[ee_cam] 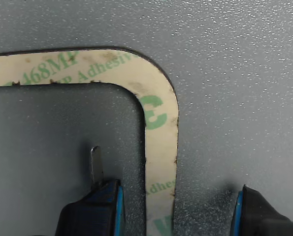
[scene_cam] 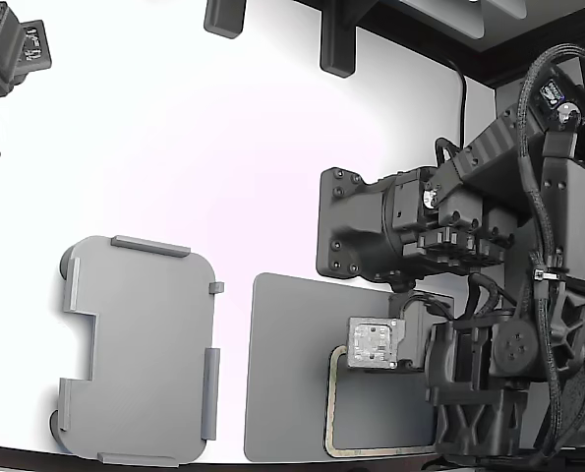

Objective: Move top rectangular frame to the holder.

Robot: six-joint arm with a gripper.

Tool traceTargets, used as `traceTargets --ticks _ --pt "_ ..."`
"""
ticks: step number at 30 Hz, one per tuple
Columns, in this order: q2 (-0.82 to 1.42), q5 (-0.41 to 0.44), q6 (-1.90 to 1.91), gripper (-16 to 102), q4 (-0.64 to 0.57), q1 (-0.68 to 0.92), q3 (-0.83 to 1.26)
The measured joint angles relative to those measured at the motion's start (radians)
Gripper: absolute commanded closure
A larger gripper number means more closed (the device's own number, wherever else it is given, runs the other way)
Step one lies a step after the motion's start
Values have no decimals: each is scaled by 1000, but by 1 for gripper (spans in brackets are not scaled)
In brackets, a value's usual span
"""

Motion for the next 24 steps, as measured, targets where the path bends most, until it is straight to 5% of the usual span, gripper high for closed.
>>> traceTargets --ticks 16,24 --pt "-6 -14 0 40 -23 0 12" --pt "-9 -15 12 96 -11 0 11"
